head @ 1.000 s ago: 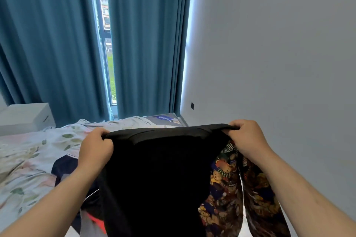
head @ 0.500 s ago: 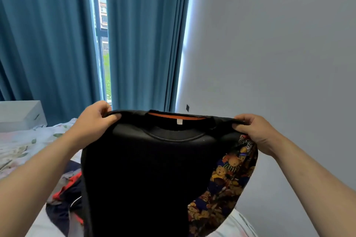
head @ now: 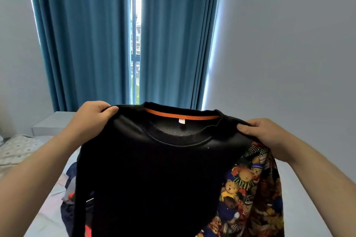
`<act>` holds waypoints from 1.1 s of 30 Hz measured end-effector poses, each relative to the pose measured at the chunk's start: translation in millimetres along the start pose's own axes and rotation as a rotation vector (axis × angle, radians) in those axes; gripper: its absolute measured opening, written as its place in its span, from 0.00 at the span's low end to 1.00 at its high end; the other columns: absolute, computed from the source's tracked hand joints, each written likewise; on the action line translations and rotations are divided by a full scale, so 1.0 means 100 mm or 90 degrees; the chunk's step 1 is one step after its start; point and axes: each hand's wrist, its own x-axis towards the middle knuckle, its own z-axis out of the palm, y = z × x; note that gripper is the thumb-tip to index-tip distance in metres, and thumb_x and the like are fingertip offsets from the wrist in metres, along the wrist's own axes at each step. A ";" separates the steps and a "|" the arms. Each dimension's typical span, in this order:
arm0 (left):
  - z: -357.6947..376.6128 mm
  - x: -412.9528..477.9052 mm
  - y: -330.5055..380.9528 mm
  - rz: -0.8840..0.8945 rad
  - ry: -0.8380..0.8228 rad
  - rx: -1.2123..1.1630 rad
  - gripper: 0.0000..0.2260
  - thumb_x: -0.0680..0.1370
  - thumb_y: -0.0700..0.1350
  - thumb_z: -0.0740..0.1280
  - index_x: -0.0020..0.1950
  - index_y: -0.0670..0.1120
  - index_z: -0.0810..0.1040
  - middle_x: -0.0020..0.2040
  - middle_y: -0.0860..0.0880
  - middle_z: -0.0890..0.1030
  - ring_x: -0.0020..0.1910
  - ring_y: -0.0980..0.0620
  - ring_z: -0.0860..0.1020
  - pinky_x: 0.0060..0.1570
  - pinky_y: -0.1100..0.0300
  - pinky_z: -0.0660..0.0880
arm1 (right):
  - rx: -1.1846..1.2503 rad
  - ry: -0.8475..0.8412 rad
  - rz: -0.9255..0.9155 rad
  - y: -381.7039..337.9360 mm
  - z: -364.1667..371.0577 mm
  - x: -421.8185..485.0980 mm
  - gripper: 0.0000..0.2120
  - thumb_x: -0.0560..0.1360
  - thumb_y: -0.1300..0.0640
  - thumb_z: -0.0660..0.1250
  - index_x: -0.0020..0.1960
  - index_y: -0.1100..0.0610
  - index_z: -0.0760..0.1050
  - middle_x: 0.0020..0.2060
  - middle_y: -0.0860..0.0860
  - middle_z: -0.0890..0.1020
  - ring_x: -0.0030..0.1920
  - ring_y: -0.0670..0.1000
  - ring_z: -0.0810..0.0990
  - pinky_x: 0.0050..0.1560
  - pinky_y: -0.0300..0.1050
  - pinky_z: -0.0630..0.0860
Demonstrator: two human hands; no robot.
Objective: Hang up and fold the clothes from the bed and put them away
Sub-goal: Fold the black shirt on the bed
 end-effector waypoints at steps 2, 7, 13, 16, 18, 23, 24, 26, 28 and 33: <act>0.07 -0.11 0.16 -0.007 0.010 0.014 0.14 0.80 0.48 0.67 0.39 0.42 0.82 0.38 0.39 0.81 0.38 0.43 0.79 0.41 0.52 0.74 | -0.025 -0.035 0.025 0.10 -0.17 0.01 0.22 0.66 0.46 0.75 0.50 0.63 0.84 0.46 0.65 0.85 0.45 0.64 0.86 0.42 0.50 0.82; 0.16 -0.43 0.29 -0.110 -0.182 0.046 0.13 0.79 0.54 0.67 0.39 0.51 0.83 0.35 0.44 0.82 0.33 0.52 0.76 0.39 0.56 0.72 | -0.078 -0.136 0.078 0.40 -0.54 0.02 0.19 0.66 0.44 0.75 0.43 0.59 0.84 0.44 0.64 0.85 0.43 0.61 0.85 0.41 0.49 0.81; 0.51 -0.52 0.19 -0.156 -0.170 0.080 0.14 0.80 0.48 0.68 0.36 0.45 0.82 0.34 0.46 0.82 0.32 0.52 0.76 0.37 0.58 0.71 | -0.154 -0.113 0.066 0.74 -0.48 0.38 0.17 0.76 0.44 0.70 0.45 0.60 0.83 0.42 0.62 0.85 0.41 0.55 0.85 0.44 0.49 0.80; 0.70 -0.48 -0.07 -0.150 -0.197 0.165 0.15 0.81 0.47 0.67 0.35 0.42 0.77 0.32 0.46 0.78 0.32 0.52 0.74 0.35 0.58 0.68 | -0.195 -0.107 0.078 0.99 -0.32 0.66 0.17 0.78 0.45 0.68 0.44 0.58 0.83 0.43 0.59 0.85 0.43 0.55 0.84 0.50 0.52 0.78; 0.87 -0.44 -0.31 -0.154 -0.220 0.211 0.15 0.82 0.47 0.65 0.35 0.43 0.74 0.34 0.49 0.77 0.35 0.52 0.74 0.35 0.58 0.66 | -0.223 -0.115 0.090 1.17 -0.18 0.87 0.15 0.80 0.46 0.67 0.44 0.57 0.82 0.41 0.56 0.86 0.42 0.53 0.84 0.49 0.52 0.78; 1.29 -0.30 -0.92 -0.178 -0.163 0.207 0.16 0.83 0.46 0.62 0.35 0.45 0.69 0.34 0.48 0.74 0.35 0.51 0.73 0.34 0.55 0.64 | -0.204 -0.094 0.113 1.49 0.22 1.37 0.12 0.82 0.54 0.64 0.44 0.57 0.82 0.35 0.47 0.86 0.32 0.41 0.82 0.31 0.31 0.74; 1.33 -0.22 -1.00 -0.186 -0.133 0.197 0.16 0.83 0.47 0.61 0.36 0.45 0.69 0.34 0.47 0.75 0.35 0.50 0.73 0.34 0.53 0.65 | -0.207 -0.079 0.100 1.50 0.30 1.48 0.13 0.81 0.54 0.65 0.45 0.60 0.81 0.36 0.50 0.85 0.33 0.43 0.81 0.31 0.32 0.74; 1.34 -0.02 -1.06 -0.189 -0.075 0.174 0.16 0.83 0.46 0.61 0.35 0.46 0.69 0.33 0.48 0.74 0.35 0.47 0.72 0.36 0.50 0.66 | -0.204 -0.049 0.066 1.44 0.42 1.70 0.14 0.81 0.54 0.65 0.43 0.63 0.80 0.36 0.53 0.83 0.35 0.47 0.79 0.34 0.37 0.73; 1.28 0.19 -1.07 -0.186 -0.042 0.160 0.16 0.83 0.46 0.62 0.34 0.47 0.68 0.32 0.49 0.73 0.35 0.46 0.71 0.37 0.51 0.65 | -0.201 -0.035 0.037 1.33 0.51 1.92 0.15 0.81 0.54 0.65 0.39 0.62 0.79 0.32 0.49 0.81 0.34 0.46 0.77 0.33 0.37 0.70; 1.28 0.47 -1.27 -0.213 -0.055 0.185 0.15 0.83 0.49 0.61 0.37 0.44 0.73 0.35 0.47 0.77 0.38 0.47 0.75 0.39 0.51 0.68 | -0.262 -0.039 0.003 1.29 0.65 2.53 0.19 0.80 0.54 0.66 0.36 0.65 0.72 0.30 0.52 0.74 0.32 0.49 0.71 0.33 0.44 0.65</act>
